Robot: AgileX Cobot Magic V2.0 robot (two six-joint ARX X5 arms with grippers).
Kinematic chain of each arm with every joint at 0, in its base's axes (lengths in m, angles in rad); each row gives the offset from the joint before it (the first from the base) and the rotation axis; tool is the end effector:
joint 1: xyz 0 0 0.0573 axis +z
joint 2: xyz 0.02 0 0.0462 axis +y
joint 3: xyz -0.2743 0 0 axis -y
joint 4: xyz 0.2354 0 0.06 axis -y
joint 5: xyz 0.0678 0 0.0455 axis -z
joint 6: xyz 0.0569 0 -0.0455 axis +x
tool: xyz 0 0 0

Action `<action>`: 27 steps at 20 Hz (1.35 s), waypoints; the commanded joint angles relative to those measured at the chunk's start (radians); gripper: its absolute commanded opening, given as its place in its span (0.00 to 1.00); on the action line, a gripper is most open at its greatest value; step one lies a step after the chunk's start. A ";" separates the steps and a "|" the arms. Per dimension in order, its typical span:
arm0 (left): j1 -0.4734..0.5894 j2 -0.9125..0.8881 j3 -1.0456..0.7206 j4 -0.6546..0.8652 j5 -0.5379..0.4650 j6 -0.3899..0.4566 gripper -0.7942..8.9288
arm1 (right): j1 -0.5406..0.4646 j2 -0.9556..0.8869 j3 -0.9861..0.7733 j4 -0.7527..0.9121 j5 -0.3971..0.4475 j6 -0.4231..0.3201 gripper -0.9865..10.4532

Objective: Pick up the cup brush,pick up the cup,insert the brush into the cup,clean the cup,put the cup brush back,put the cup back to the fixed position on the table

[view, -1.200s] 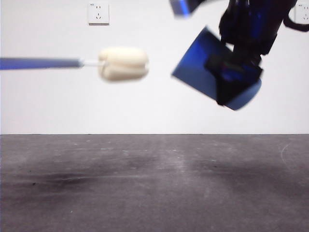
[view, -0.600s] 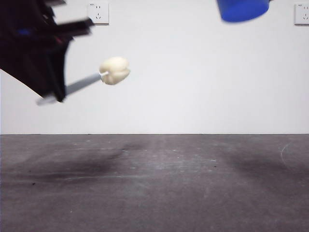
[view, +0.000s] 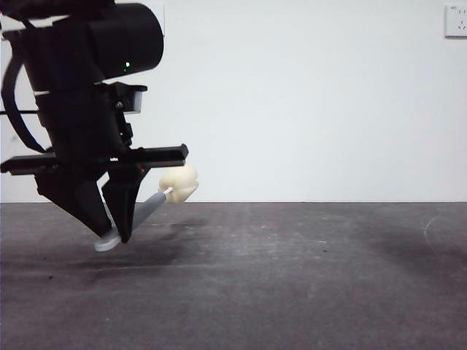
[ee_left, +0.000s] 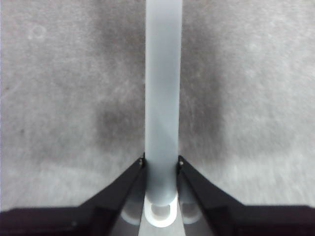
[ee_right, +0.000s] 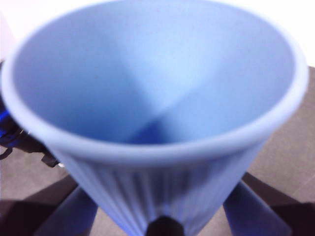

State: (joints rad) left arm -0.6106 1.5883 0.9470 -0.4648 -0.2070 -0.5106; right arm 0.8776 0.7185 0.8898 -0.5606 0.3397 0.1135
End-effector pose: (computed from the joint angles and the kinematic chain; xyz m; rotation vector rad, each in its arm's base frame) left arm 0.2563 -0.1651 0.1746 -0.0178 1.0695 -0.0909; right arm 0.1089 0.1014 0.3372 -0.1154 0.3523 0.5110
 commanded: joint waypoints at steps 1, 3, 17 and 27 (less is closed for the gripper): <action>0.016 0.029 -0.011 0.030 -0.002 -0.013 0.07 | 0.002 -0.003 0.003 -0.001 -0.001 0.011 0.07; 0.034 0.043 -0.011 0.037 0.000 -0.013 0.07 | 0.002 -0.003 0.003 -0.002 -0.001 0.014 0.07; 0.051 0.111 -0.011 0.062 0.051 0.005 0.07 | 0.002 0.001 0.003 0.004 -0.027 0.036 0.07; 0.051 0.111 -0.011 0.068 0.165 0.038 0.51 | 0.002 0.015 0.003 -0.009 -0.027 0.047 0.07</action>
State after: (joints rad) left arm -0.5556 1.6829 0.9485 -0.3824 -0.0578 -0.4885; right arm 0.8776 0.7330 0.8898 -0.5823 0.3134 0.1467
